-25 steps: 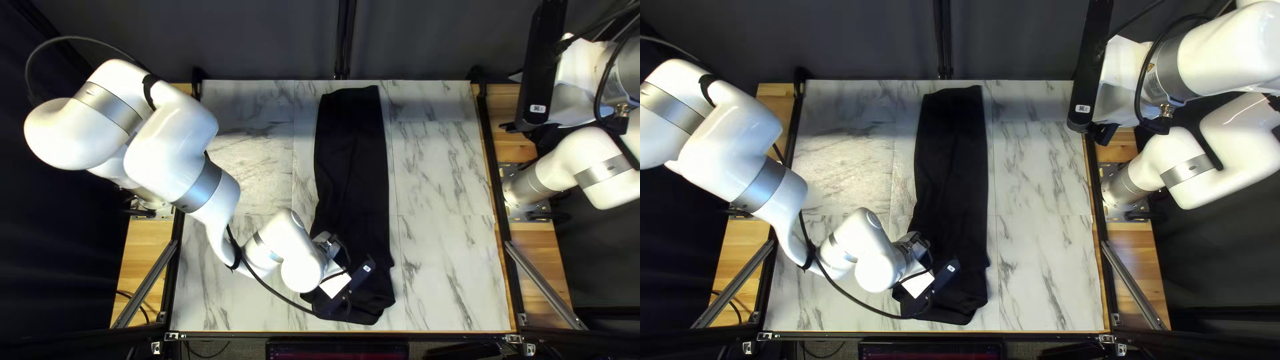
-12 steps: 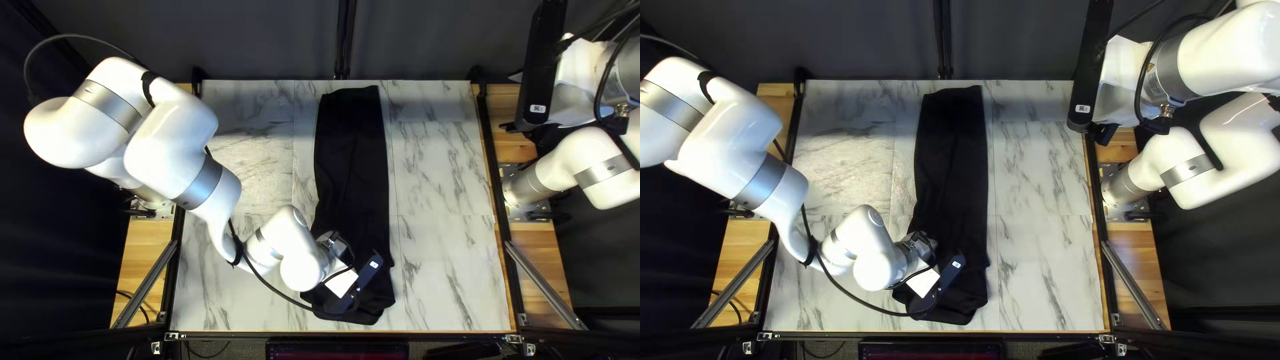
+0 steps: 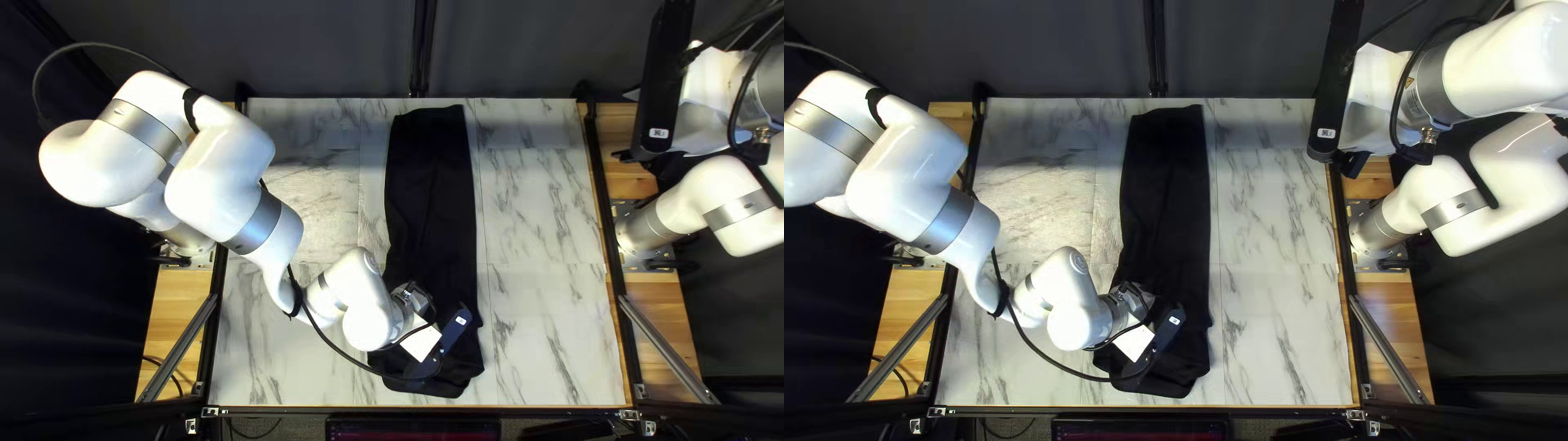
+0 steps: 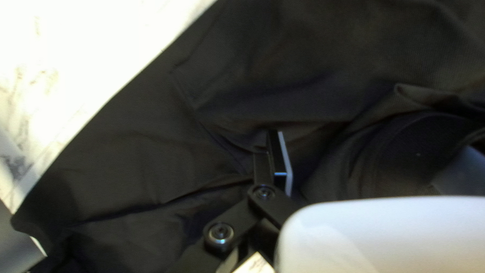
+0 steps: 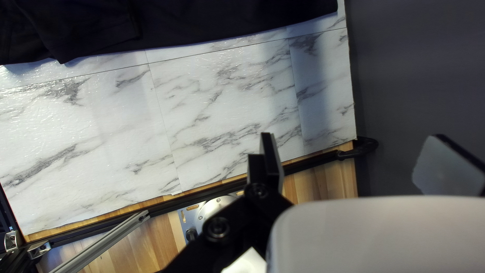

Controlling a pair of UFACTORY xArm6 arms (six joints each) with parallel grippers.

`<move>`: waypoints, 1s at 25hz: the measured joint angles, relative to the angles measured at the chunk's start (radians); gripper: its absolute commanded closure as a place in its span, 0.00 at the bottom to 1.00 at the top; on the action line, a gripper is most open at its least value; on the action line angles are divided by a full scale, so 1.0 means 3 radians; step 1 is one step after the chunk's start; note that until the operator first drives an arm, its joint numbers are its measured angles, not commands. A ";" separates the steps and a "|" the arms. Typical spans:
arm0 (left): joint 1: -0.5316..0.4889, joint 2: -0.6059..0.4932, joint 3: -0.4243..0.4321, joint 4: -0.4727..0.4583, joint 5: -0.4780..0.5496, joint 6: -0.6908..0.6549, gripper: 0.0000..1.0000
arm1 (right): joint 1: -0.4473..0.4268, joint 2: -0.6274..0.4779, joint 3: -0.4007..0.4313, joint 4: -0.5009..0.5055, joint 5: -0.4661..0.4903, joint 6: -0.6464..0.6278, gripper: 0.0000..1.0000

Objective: Fold t-shirt

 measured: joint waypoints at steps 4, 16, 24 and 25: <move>0.0024 0.0052 -0.0019 -0.0007 0.0053 -0.0045 0.27 | 0.0000 0.0000 0.0000 0.0000 0.0000 0.0000 0.00; 0.0177 -0.0200 -0.0044 -0.0014 0.0538 -0.0302 0.28 | 0.0000 0.0000 0.0000 0.0000 0.0000 0.0000 0.00; 0.0028 -0.0094 -0.0287 0.0129 0.0759 -0.0496 0.26 | 0.0000 0.0000 0.0000 0.0000 0.0000 0.0000 0.00; -0.0006 -0.0079 -0.0283 0.0148 0.0753 -0.0541 0.26 | 0.0000 0.0000 0.0000 0.0000 0.0000 0.0000 0.00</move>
